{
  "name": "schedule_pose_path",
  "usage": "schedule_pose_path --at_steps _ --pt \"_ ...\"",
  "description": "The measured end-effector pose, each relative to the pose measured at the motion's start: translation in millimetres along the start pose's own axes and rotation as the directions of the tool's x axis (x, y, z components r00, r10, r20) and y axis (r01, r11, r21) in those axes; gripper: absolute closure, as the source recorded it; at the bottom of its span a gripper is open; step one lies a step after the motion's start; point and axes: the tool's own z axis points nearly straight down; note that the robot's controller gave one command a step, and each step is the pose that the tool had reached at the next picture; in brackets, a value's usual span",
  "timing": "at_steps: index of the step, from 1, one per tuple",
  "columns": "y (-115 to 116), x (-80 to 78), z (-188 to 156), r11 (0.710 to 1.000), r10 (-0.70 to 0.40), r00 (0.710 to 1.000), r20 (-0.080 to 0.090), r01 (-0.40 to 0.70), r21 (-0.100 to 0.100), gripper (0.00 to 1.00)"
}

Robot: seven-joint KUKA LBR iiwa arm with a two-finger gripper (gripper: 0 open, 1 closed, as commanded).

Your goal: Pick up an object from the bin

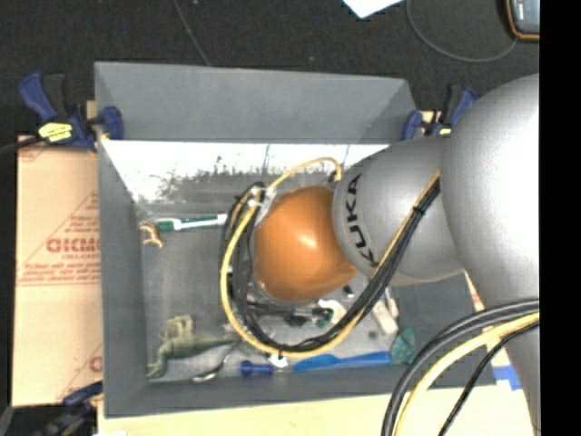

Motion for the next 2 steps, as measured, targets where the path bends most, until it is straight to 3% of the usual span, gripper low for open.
schedule_pose_path --at_steps 2 --pt "0.4 0.6 -65.6 1.000 0.003 1.000 -0.005 -0.003 -0.004 1.00"
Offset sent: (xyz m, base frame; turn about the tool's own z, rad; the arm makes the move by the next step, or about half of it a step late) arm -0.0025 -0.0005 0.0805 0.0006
